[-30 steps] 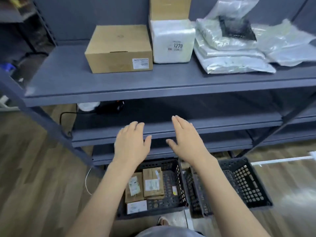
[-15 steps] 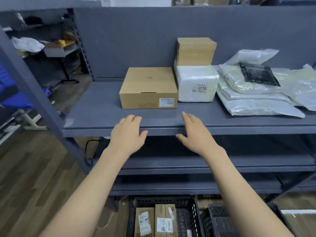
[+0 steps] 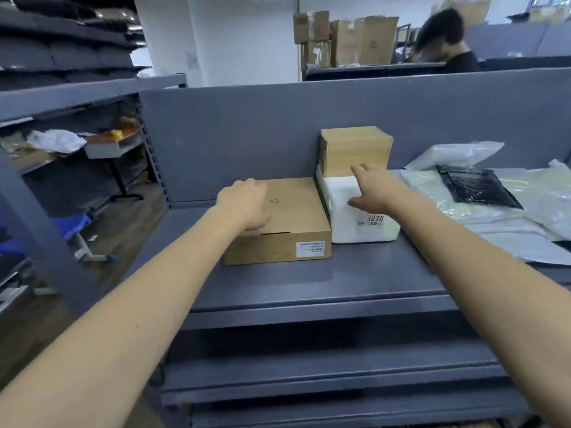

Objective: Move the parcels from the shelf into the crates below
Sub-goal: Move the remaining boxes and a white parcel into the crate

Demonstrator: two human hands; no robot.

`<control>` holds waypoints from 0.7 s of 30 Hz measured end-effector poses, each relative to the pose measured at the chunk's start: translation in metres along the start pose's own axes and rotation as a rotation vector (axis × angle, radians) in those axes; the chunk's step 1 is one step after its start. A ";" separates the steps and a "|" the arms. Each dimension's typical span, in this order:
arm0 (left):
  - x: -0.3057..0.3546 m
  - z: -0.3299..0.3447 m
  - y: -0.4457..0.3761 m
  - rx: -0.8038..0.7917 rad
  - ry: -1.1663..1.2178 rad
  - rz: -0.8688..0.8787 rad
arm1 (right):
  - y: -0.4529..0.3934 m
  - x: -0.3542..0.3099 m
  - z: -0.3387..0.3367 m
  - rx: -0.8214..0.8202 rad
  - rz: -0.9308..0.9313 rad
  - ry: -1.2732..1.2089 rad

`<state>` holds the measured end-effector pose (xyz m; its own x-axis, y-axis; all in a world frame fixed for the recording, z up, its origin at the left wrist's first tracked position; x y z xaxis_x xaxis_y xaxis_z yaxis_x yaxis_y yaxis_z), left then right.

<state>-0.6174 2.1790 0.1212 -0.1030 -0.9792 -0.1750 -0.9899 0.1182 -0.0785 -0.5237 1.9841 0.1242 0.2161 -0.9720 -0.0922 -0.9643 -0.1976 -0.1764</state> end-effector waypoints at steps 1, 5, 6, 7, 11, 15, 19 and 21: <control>0.004 -0.006 -0.016 0.009 0.009 0.020 | -0.010 0.005 -0.004 0.008 0.010 0.022; 0.030 -0.026 -0.075 0.046 0.110 0.085 | -0.043 0.024 -0.016 0.059 0.029 0.071; 0.037 -0.030 -0.089 0.061 0.143 0.098 | -0.050 0.029 -0.017 0.079 0.026 0.088; 0.045 -0.033 -0.103 0.076 0.170 0.110 | -0.057 0.032 -0.018 0.097 0.024 0.101; 0.063 -0.037 -0.152 0.125 0.225 0.115 | -0.087 0.050 -0.017 0.118 0.045 0.105; 0.057 -0.029 -0.177 0.120 0.258 0.025 | -0.116 0.069 -0.014 0.137 0.077 0.050; 0.064 -0.018 -0.194 0.152 0.368 0.011 | -0.136 0.079 -0.005 0.121 0.103 -0.044; 0.072 -0.014 -0.202 0.211 0.453 0.032 | -0.144 0.078 0.003 0.143 0.115 -0.130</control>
<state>-0.4263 2.0822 0.1380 -0.2112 -0.9424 0.2595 -0.9491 0.1342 -0.2851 -0.3678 1.9366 0.1397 0.1330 -0.9607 -0.2435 -0.9542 -0.0577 -0.2935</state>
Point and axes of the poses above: each hand's wrist, its own y-axis away from the middle knuckle, its own z-axis out of the palm, x = y × z, the point moved 9 cm from there along -y, towards the middle knuckle, and after that the axes turned 15 degrees about z, right-handed, at the moved point
